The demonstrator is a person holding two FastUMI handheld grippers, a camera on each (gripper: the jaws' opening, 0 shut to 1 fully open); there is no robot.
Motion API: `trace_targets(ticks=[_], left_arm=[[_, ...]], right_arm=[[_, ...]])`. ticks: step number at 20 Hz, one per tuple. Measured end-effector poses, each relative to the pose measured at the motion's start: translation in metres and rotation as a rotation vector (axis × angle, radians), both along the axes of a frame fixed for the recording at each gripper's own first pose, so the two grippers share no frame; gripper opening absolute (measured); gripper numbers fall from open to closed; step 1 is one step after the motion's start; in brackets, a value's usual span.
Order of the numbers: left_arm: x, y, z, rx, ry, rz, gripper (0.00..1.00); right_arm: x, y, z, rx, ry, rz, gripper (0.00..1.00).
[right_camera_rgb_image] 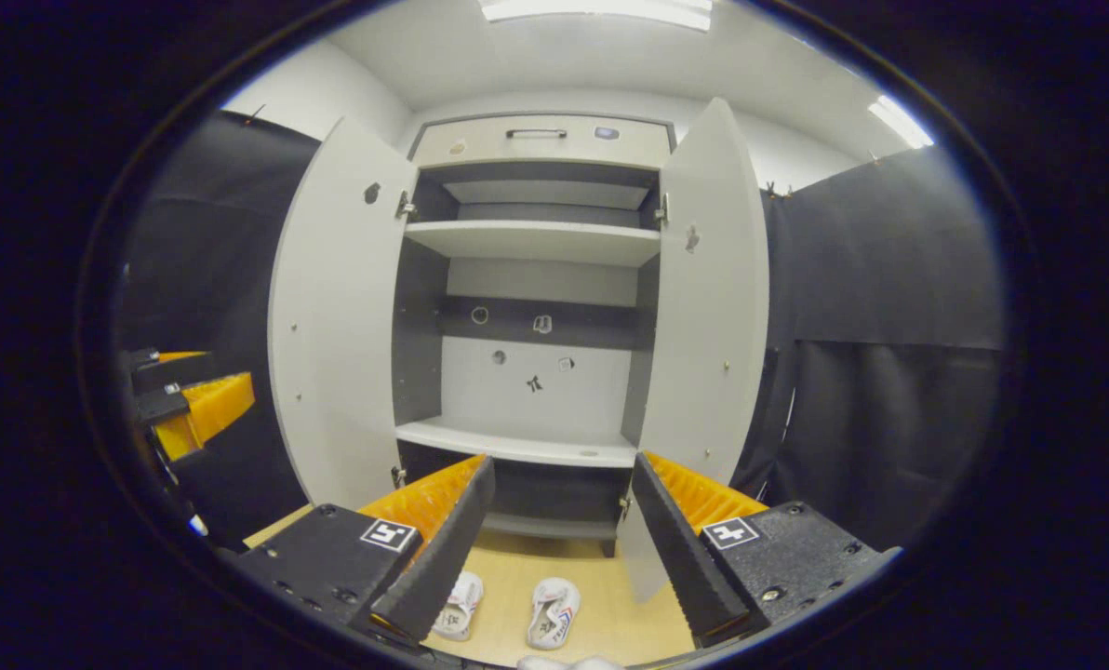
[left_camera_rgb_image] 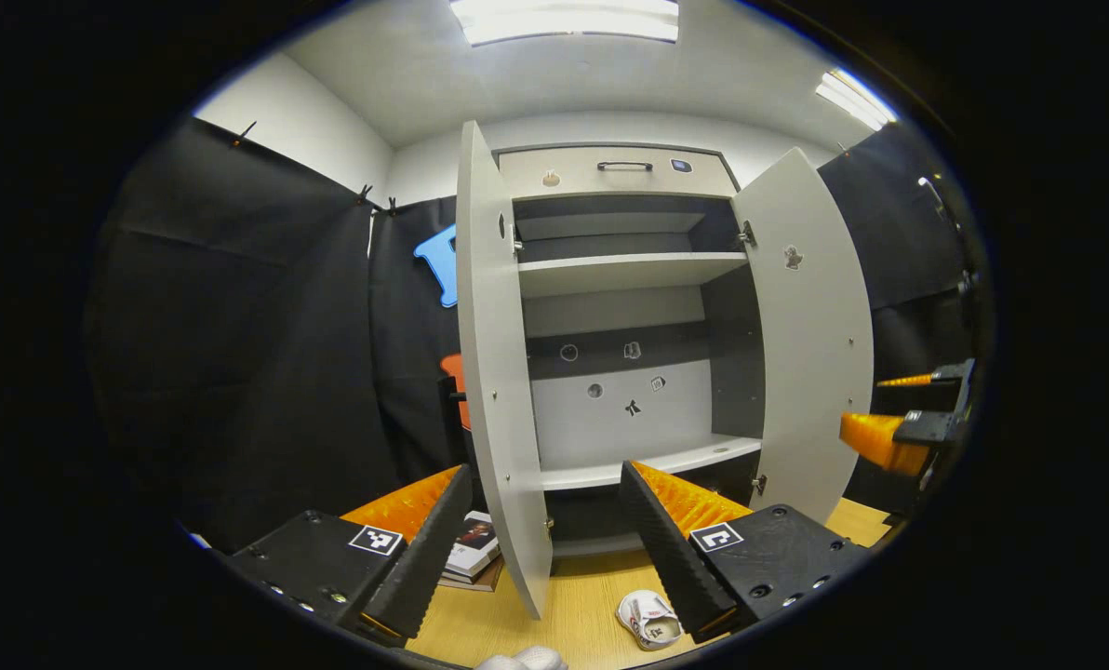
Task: Grab one shoe with the right hand and put it into the shoe cabinet, grab the other shoe with the left hand and put it into the shoe cabinet; then close the right door with the right hand and the left door with the left hand.
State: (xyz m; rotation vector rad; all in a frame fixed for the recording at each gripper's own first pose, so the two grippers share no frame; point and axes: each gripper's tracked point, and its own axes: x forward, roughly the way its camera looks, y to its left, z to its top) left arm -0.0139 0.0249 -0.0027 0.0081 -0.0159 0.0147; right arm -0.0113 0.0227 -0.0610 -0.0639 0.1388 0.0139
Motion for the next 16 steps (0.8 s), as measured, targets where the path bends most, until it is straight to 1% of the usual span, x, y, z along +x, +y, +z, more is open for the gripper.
trace_targets(ticks=[1,2,3,5,8,12,14,16], left_arm=[[-0.001,0.001,-0.001,0.000,0.000,-0.001,0.96],[-0.001,0.003,-0.002,0.001,0.002,-0.001,0.96],[-0.002,0.004,-0.004,0.002,0.006,-0.001,0.96],[-0.001,0.007,-0.008,0.001,0.015,-0.002,0.96],[-0.001,0.009,-0.014,-0.016,0.029,0.000,0.96],[-0.003,0.013,-0.014,0.001,0.045,0.021,0.96],[-0.007,0.012,-0.012,-0.004,0.044,0.025,0.96],[-0.009,0.015,-0.013,0.004,0.045,0.047,0.96]], right_arm=[[0.000,0.003,-0.024,-0.014,0.054,0.006,0.97],[-0.003,0.004,-0.049,-0.023,0.107,0.009,0.94],[-0.007,0.006,-0.080,-0.028,0.175,0.014,0.97],[-0.019,0.006,-0.142,-0.054,0.317,0.018,0.97],[-0.027,0.010,-0.221,-0.089,0.474,0.045,0.97],[-0.014,0.019,-0.296,-0.061,0.580,0.068,0.97],[-0.003,0.023,-0.317,-0.038,0.596,0.072,0.96],[0.010,0.025,-0.341,-0.006,0.619,0.065,0.94]])
